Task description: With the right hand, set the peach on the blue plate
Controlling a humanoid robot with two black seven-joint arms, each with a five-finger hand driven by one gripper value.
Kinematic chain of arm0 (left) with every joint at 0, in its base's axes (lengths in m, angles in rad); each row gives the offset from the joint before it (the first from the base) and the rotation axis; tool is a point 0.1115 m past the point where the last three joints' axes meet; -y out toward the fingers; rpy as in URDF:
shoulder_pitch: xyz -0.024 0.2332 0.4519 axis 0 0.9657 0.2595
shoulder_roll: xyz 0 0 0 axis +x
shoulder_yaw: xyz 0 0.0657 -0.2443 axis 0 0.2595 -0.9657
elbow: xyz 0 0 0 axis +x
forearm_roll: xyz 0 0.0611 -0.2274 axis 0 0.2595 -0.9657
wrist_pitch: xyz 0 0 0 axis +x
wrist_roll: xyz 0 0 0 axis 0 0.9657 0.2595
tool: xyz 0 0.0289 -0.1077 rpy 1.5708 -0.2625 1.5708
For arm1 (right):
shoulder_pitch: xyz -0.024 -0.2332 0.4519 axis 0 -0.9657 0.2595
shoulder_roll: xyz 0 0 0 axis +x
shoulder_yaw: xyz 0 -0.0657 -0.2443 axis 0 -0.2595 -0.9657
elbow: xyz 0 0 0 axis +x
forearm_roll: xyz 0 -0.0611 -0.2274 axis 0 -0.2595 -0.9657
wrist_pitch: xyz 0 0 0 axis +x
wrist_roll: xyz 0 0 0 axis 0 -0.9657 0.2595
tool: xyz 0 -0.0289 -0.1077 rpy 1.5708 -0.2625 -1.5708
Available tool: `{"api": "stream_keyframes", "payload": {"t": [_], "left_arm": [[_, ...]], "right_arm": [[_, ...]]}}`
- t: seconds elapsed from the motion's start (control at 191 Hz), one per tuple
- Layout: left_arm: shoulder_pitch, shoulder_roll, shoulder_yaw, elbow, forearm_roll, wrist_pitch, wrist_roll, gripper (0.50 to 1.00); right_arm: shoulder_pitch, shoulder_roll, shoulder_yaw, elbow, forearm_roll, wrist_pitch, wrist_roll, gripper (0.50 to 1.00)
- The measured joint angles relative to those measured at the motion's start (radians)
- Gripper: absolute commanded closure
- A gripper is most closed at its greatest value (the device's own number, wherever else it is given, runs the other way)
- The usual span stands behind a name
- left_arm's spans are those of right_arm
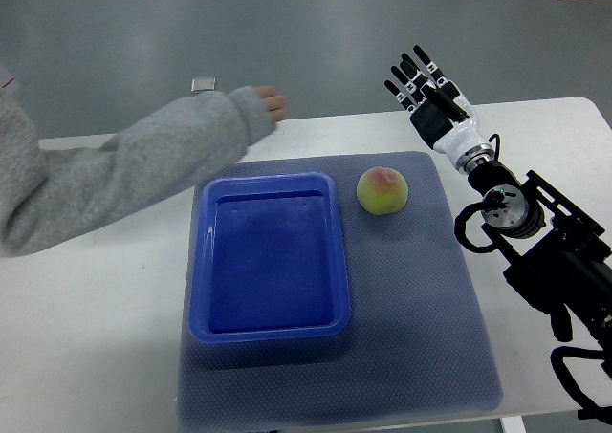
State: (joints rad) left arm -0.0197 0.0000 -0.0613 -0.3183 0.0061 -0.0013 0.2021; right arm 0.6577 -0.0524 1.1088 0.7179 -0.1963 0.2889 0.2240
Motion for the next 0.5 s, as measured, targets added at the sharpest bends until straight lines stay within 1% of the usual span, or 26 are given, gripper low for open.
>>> {"api": "stream_keyframes", "payload": {"t": [0.498], "left_arm": [[0.0,0.0,0.0,-0.001,0.0,0.0,0.0,0.5]], "right_arm": [[0.024,-0.009,-0.021,0.007,-0.017,-0.005,-0.008,0.57]]}}
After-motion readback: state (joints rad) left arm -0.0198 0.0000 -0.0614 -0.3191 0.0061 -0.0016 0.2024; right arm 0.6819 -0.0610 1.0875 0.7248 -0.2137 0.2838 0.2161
